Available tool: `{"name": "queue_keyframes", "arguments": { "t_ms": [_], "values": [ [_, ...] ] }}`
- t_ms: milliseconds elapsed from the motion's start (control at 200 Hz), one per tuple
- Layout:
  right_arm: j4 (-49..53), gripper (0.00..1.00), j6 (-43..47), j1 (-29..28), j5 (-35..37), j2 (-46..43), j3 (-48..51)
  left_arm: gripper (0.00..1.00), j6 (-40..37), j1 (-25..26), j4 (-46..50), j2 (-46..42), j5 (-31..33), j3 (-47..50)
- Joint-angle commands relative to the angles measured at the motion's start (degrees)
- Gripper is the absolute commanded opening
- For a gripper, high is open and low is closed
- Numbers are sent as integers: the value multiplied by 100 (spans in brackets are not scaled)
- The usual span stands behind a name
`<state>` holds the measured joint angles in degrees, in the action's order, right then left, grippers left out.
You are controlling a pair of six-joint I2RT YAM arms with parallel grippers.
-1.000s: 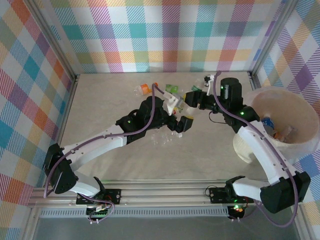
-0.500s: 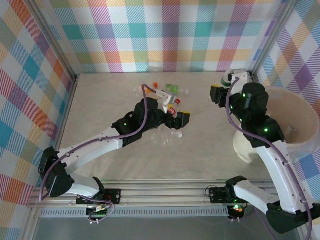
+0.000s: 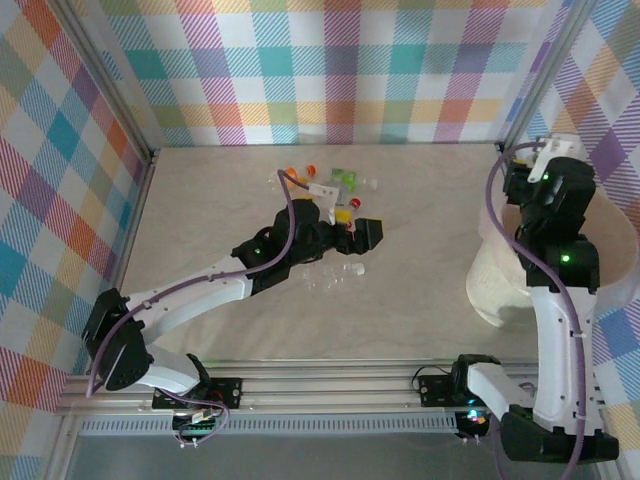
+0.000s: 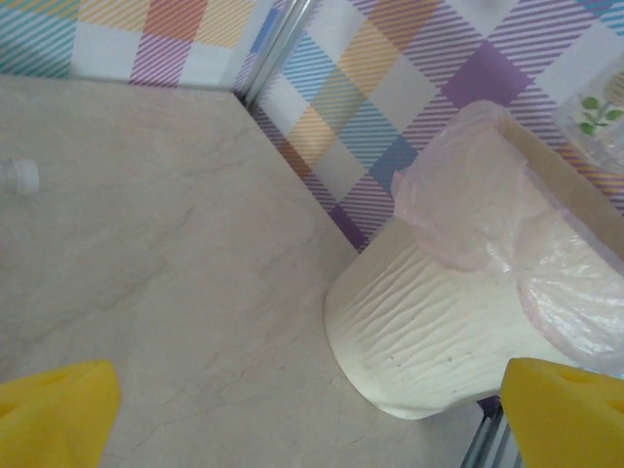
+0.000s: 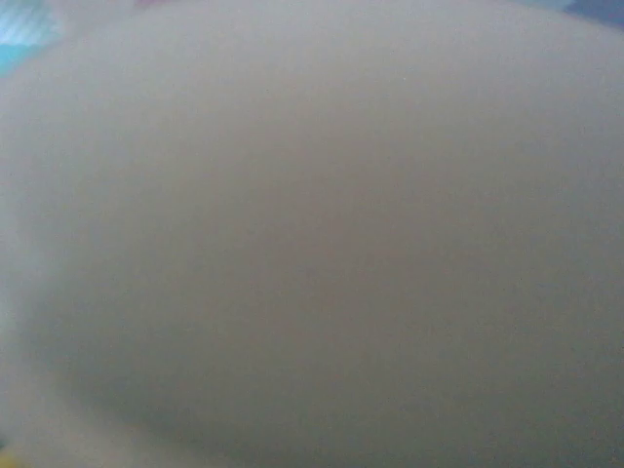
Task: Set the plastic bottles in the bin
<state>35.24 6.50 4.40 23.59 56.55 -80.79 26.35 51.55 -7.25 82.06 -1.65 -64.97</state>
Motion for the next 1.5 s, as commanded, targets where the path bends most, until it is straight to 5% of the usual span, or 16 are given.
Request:
{"name": "queue_keyframes", "arguments": {
  "t_ms": [0,500,785,995,1494],
  "values": [
    [772,41,-6,310,41,103,-287,100,163,-53,82,146,-91,-150],
    [3105,44,-437,1043,-618,1101,-1407,100,72,-56,431,368,75,-440],
    [2978,50,-404,1367,-1285,1282,-1185,100,248,-62,246,388,295,-299],
    [2662,70,-469,1467,-1567,1275,-997,100,243,-64,325,337,465,-236],
    [2164,80,-670,1477,-1915,905,-859,100,281,-66,416,355,650,-191]
  ]
}}
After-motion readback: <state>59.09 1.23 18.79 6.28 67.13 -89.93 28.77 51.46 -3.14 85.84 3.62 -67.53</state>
